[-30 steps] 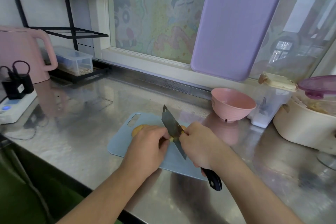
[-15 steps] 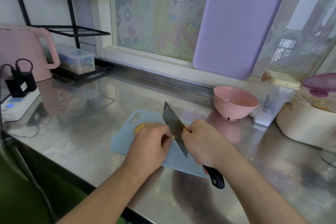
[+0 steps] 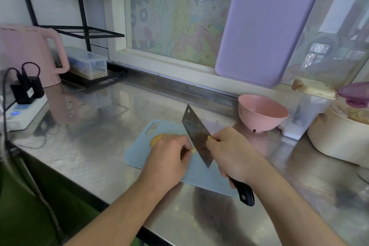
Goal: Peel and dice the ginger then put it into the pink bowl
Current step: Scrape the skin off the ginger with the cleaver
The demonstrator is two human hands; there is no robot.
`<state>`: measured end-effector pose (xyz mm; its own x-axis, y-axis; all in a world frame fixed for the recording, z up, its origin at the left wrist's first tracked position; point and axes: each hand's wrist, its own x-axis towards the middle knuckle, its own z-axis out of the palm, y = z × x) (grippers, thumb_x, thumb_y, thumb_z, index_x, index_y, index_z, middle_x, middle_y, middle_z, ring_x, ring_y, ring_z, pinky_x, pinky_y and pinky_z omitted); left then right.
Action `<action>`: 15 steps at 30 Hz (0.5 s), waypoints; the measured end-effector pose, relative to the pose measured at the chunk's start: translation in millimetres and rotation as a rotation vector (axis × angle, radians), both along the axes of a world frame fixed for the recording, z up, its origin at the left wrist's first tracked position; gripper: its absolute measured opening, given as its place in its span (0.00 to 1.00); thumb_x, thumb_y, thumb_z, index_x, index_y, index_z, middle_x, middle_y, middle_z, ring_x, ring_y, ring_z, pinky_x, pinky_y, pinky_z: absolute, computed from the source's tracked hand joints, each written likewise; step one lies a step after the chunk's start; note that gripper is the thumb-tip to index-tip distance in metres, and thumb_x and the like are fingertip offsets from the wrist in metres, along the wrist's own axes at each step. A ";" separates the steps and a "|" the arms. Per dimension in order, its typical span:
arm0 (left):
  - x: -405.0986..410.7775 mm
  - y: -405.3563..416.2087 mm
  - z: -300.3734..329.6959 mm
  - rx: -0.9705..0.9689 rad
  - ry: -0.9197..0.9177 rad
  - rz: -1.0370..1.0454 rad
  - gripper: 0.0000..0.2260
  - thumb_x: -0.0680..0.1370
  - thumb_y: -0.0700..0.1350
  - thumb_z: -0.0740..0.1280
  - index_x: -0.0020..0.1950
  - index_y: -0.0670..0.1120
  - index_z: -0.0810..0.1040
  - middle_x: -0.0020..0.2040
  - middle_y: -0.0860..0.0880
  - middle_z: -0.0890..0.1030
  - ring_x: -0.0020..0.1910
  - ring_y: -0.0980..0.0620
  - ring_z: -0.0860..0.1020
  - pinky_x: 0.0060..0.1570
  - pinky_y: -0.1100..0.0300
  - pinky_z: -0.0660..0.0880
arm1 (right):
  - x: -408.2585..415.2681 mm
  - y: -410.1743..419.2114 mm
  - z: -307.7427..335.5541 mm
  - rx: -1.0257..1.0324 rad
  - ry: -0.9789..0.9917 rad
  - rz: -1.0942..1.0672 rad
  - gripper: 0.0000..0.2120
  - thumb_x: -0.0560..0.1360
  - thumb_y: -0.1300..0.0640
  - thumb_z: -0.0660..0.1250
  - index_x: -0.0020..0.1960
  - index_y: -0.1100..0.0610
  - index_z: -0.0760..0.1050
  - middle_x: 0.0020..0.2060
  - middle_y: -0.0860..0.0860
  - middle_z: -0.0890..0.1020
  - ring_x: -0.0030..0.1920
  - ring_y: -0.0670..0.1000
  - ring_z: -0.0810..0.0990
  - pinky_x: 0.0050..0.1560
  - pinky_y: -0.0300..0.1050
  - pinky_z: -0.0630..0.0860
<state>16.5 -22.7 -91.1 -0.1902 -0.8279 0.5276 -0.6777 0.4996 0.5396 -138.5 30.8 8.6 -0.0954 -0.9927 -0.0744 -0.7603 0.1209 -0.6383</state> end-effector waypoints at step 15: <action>1.8 3.8 1.0 0.026 -0.037 0.007 0.09 0.75 0.47 0.72 0.41 0.58 0.73 0.38 0.60 0.74 0.43 0.57 0.73 0.40 0.58 0.74 | 9.4 -11.8 -20.3 -0.015 0.220 0.084 0.12 0.82 0.55 0.55 0.42 0.55 0.70 0.35 0.51 0.74 0.35 0.55 0.74 0.38 0.40 0.73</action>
<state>18.3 -18.9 -90.2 -0.2032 -0.8429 0.4982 -0.7012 0.4804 0.5268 -129.1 19.0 -11.6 -0.0248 -0.9986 -0.0463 -0.8883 0.0432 -0.4572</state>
